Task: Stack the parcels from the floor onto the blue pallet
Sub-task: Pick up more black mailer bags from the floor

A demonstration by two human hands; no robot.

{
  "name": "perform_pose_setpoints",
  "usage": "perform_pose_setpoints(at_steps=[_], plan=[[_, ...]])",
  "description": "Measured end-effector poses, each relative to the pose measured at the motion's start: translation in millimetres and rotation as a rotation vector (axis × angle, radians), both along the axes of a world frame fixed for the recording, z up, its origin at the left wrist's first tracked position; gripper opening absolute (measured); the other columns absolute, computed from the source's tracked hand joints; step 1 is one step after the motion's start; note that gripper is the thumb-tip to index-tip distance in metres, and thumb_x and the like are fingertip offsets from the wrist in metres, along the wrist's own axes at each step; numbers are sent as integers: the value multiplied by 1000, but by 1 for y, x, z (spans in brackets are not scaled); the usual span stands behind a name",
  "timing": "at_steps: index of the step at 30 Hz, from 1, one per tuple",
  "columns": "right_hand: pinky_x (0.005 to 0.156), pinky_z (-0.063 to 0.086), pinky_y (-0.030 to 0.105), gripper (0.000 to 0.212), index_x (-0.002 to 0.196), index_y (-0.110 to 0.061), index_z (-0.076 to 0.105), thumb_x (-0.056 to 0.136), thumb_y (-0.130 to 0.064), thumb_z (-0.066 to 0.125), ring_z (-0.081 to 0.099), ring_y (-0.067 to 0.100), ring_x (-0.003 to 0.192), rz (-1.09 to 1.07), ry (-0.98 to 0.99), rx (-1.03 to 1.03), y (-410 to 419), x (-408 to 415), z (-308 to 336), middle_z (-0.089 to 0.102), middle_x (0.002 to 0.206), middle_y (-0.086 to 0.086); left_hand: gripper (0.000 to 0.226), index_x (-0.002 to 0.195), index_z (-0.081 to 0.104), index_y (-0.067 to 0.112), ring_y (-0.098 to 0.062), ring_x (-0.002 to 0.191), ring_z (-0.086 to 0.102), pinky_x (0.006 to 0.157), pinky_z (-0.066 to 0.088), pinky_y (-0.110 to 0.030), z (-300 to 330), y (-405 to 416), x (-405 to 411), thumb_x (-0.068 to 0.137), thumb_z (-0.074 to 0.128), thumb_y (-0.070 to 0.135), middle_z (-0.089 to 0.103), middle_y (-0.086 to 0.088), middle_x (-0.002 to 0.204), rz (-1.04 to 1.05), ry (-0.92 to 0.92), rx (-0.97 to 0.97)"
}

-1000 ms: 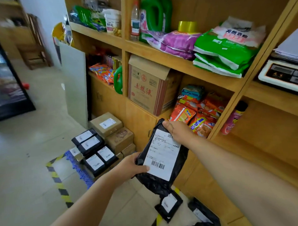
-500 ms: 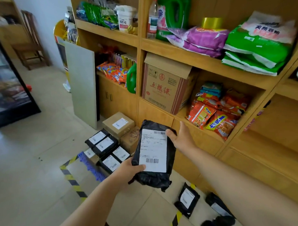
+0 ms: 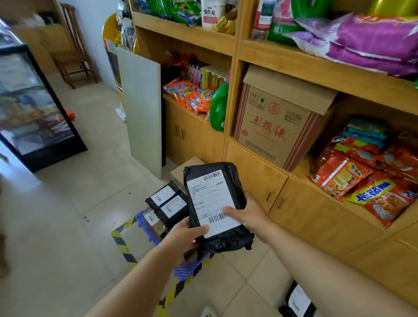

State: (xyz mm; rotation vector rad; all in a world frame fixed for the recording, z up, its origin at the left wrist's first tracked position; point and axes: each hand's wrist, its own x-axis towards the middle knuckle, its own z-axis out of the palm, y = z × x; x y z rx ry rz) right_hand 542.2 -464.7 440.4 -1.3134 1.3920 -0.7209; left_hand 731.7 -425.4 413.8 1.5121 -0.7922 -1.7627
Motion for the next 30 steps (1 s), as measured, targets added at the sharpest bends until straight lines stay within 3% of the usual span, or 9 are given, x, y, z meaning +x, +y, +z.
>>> perform_pose_setpoints(at_steps=[3, 7, 11, 16, 21, 26, 30], plan=[[68, 48, 9, 64, 118, -26, 42, 69, -27, 83, 57, 6, 98, 105, 25, 20, -47, 12, -3, 57, 121, -1, 36, 121, 55, 14, -24, 104, 64, 93, 50, -39, 6, -53, 27, 87, 66, 15, 67, -7, 113, 145, 61, -5], [66, 47, 6, 111, 124, -26, 39, 31, -71, 79, 55, 2, 101, 184, 62, 68, -102, 33, -7, 53, 119, -4, 24, 111, 57, 11, -26, 90, 67, 89, 53, -45, 14, -111, 56, 90, 62, 20, 69, -12, 102, 259, 133, 24], [96, 48, 28, 104, 130, -32, 41, 41, -68, 82, 53, 12, 117, 259, 145, 121, -148, 55, -16, 50, 134, 2, 29, 114, 59, 3, -32, 99, 65, 70, 54, -39, 9, -155, 80, 88, 64, 17, 69, -17, 105, 330, 149, 59], [114, 26, 38, 99, 147, -29, 18, 71, -52, 76, 24, 18, 139, 199, 323, 110, -189, 84, -20, 30, 149, -3, 22, 108, 60, 1, -28, 88, 68, 62, 56, -36, 2, -206, 105, 89, 63, 14, 71, -15, 97, 327, 140, 65], [116, 18, 48, 110, 151, -29, -3, 72, -64, 66, 7, 22, 145, 187, 768, -87, -219, 132, -35, 4, 158, -3, 24, 106, 60, 1, -24, 81, 69, 62, 56, -36, -16, -270, 138, 88, 66, 16, 71, -12, 92, 353, 116, 141], [118, 6, 46, 123, 151, -29, -10, 63, -71, 66, -9, 24, 146, 166, 798, 62, -255, 192, -60, -3, 159, -3, 35, 115, 55, 3, -27, 90, 67, 78, 57, -44, -44, -338, 181, 86, 68, 17, 68, -14, 104, 298, 62, 178], [116, 7, 44, 127, 151, -23, -12, 63, -68, 68, 4, 26, 144, 159, 865, 148, -278, 233, -84, 2, 158, 1, 47, 125, 41, 19, -28, 95, 64, 75, 57, -46, -84, -375, 209, 86, 68, 21, 62, -9, 111, 234, -44, 197]])
